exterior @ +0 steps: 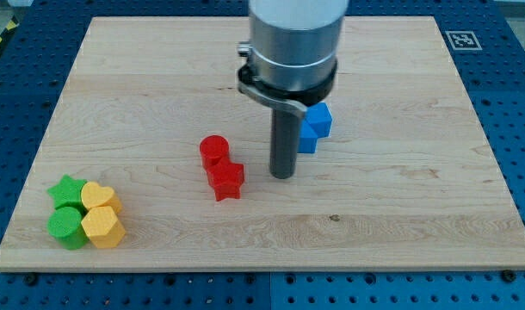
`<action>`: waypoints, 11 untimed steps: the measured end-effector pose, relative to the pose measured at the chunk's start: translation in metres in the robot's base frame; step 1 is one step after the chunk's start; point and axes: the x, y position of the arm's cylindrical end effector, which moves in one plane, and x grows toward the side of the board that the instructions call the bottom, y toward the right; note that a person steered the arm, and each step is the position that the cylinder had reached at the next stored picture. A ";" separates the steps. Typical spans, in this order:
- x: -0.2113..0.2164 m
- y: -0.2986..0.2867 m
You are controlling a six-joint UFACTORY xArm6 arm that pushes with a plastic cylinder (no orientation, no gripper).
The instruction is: Move the arm to the left of the blue cube
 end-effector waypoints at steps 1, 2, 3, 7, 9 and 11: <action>-0.041 -0.034; -0.056 -0.047; -0.084 -0.050; -0.095 -0.027; -0.074 -0.013; -0.073 0.003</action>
